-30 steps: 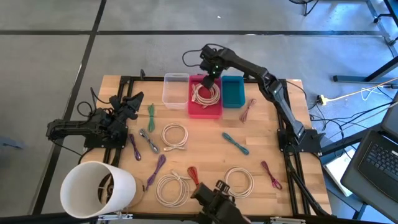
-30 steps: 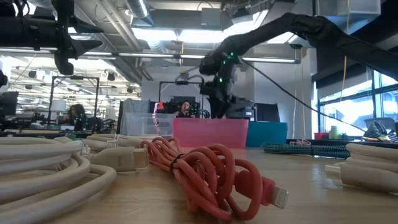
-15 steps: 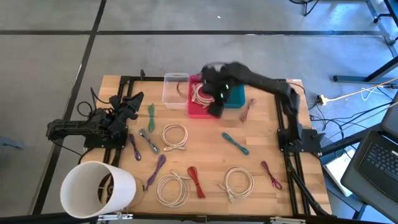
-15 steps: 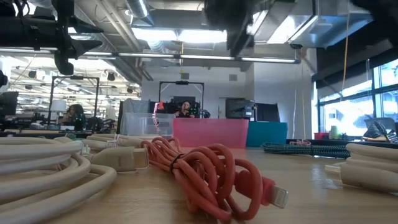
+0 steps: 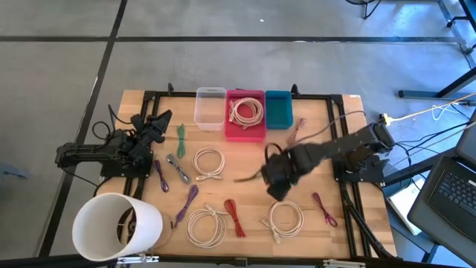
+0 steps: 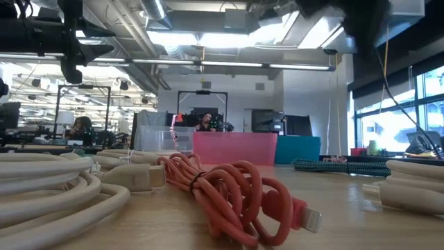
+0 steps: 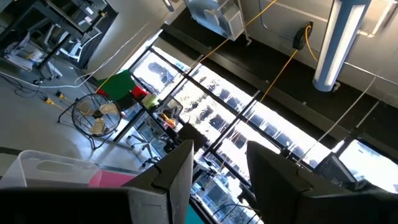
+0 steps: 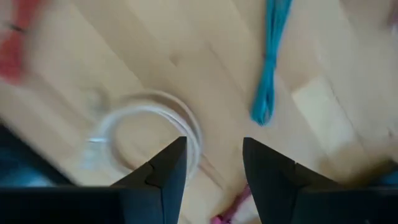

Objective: Pick & Place USB Port
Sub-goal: Put the white USB cable into the red bin, then put the pink USB cable into the blue bin, then put the blue patterned USB cable into the transparent bin

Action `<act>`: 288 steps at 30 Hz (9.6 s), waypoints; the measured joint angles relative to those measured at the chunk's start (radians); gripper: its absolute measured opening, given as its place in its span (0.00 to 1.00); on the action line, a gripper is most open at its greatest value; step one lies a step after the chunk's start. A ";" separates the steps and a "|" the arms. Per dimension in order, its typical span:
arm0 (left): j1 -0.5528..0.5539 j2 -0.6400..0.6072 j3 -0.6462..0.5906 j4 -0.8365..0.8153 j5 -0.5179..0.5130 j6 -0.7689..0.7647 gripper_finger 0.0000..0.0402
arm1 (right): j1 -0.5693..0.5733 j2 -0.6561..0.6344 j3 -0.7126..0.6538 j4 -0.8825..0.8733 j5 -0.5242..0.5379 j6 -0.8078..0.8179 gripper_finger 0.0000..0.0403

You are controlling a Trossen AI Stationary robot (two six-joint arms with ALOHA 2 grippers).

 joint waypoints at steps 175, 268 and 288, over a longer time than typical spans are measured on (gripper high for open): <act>-0.001 0.000 0.000 0.004 0.000 -0.026 0.36 | -0.719 -0.249 -0.916 0.907 0.147 0.141 0.46; -0.001 0.000 0.000 0.001 0.001 -0.026 0.36 | -0.949 0.157 -0.249 0.629 -0.030 -0.414 0.08; -0.001 0.000 0.000 0.000 0.000 -0.026 0.36 | -0.941 0.228 -0.049 0.427 0.017 -0.474 0.53</act>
